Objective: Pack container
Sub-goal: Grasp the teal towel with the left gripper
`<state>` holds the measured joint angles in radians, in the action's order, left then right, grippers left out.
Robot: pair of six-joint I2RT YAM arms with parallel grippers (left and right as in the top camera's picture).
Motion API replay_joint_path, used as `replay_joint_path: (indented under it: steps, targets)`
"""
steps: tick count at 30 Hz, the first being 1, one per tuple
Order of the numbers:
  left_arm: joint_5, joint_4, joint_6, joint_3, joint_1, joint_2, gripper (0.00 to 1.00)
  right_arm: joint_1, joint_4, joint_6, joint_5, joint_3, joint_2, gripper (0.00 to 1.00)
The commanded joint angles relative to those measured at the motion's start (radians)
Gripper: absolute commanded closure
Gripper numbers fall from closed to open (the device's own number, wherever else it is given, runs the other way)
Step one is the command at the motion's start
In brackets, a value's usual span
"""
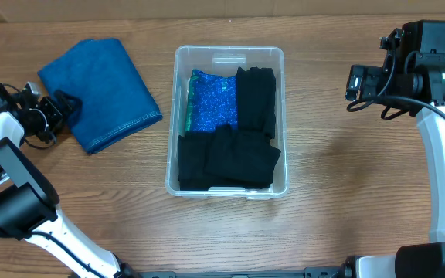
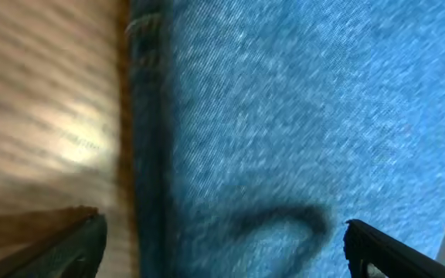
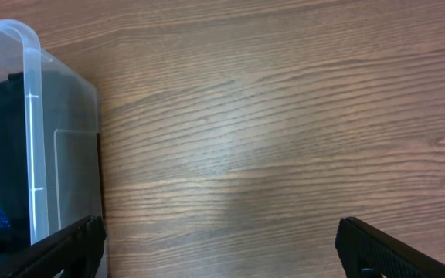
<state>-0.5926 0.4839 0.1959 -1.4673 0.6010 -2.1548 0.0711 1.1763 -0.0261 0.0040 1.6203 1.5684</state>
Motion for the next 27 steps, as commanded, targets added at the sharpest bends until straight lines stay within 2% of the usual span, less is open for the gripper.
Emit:
replay_joint_path:
  steps: [1,4,6,8,10,11,16,23,27]
  targets:
    - [-0.085,-0.041,0.063,0.018,-0.024,-0.115,0.06,0.004,0.002,-0.005,-0.006,0.002,-0.012,0.00]
    - [-0.108,-0.063,0.078,0.018,-0.060,-0.127,0.08,0.004,0.002,-0.005,-0.006,0.002,-0.012,0.00]
    - [-0.110,-0.074,0.078,0.018,-0.084,-0.127,0.15,0.004,0.008,-0.005,-0.006,0.002,-0.012,0.00]
    - [-0.139,-0.078,0.078,0.017,-0.094,-0.127,0.39,0.004,0.016,-0.005,-0.006,0.002,-0.012,0.00]
    - [-0.163,-0.077,0.078,0.017,-0.094,-0.127,0.80,0.004,0.019,-0.005,-0.006,0.002,-0.012,0.00]
    - [-0.179,-0.076,0.079,0.015,-0.090,-0.126,0.96,0.004,0.019,-0.005,-0.006,0.002,-0.012,0.00]
    - [-0.223,0.024,0.038,-0.048,-0.083,-0.053,0.96,0.004,0.027,-0.005,-0.006,0.002,-0.012,0.00]
    - [-0.179,0.120,0.010,-0.209,-0.133,0.320,0.96,0.004,0.050,-0.005,-0.006,0.002,-0.012,0.00]
    - [-0.131,0.155,0.012,-0.300,-0.217,0.503,0.96,0.004,0.050,-0.005,-0.006,0.002,-0.012,0.00]
